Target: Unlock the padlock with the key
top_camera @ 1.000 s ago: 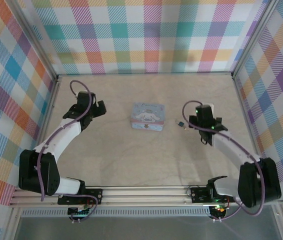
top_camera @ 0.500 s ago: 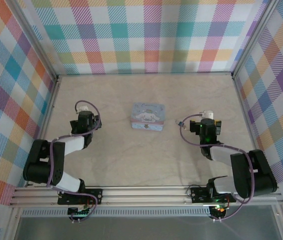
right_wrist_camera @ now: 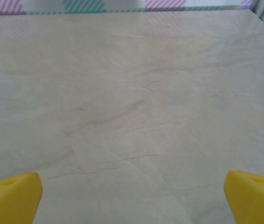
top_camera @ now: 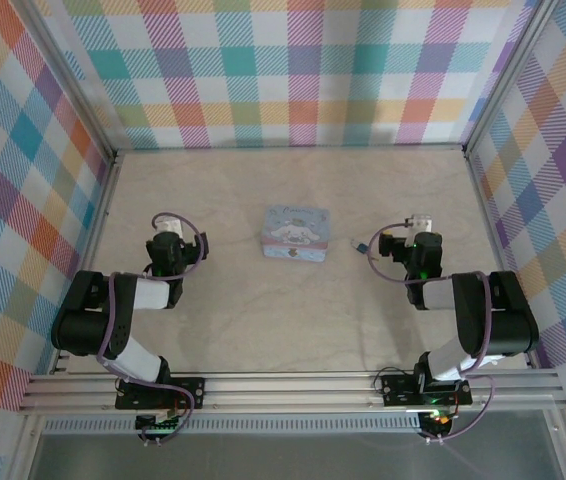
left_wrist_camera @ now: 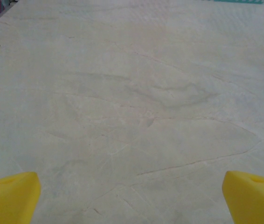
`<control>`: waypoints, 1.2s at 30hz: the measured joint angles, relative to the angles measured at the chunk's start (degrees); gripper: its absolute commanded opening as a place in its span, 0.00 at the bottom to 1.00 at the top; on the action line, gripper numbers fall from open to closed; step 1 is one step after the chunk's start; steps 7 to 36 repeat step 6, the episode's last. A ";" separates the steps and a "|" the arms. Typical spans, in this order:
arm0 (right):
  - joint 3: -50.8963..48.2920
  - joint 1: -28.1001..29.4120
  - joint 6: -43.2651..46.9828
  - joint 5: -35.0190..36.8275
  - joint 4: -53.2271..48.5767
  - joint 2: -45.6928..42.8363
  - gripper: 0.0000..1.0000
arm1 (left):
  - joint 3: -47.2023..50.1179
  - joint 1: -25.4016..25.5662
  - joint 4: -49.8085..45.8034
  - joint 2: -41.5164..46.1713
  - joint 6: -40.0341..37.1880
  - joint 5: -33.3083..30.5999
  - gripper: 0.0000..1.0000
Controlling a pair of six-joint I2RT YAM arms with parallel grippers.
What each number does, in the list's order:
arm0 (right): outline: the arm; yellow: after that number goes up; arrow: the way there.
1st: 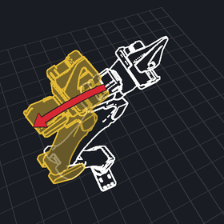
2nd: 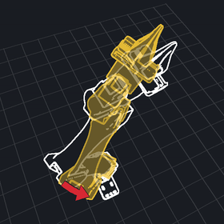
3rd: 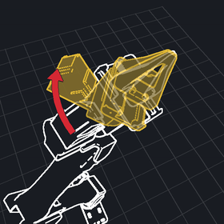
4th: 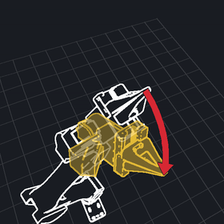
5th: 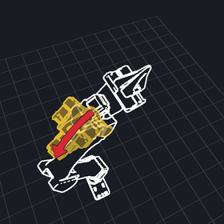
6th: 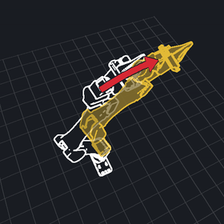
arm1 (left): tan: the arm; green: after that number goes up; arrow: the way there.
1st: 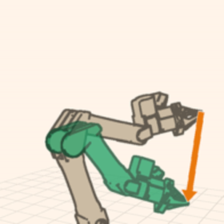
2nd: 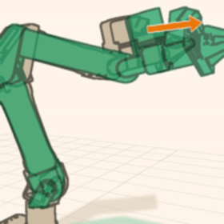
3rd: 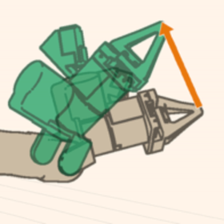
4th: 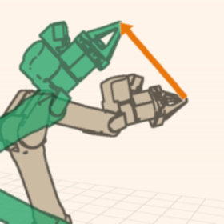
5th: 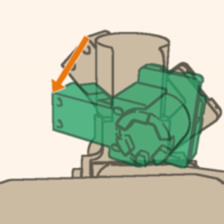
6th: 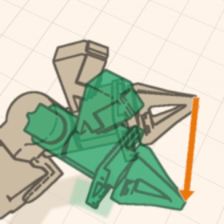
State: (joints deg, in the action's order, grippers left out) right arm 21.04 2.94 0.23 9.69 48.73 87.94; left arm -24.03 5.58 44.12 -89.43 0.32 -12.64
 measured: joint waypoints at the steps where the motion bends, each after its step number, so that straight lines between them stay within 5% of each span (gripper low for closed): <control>1: 0.26 -0.11 0.00 -0.70 0.00 0.00 1.00 | 0.00 0.00 0.09 0.00 0.00 0.17 1.00; 36: 1.62 -1.64 -0.63 -4.22 -0.85 0.00 1.00 | 0.00 0.00 1.01 0.00 0.00 0.22 1.00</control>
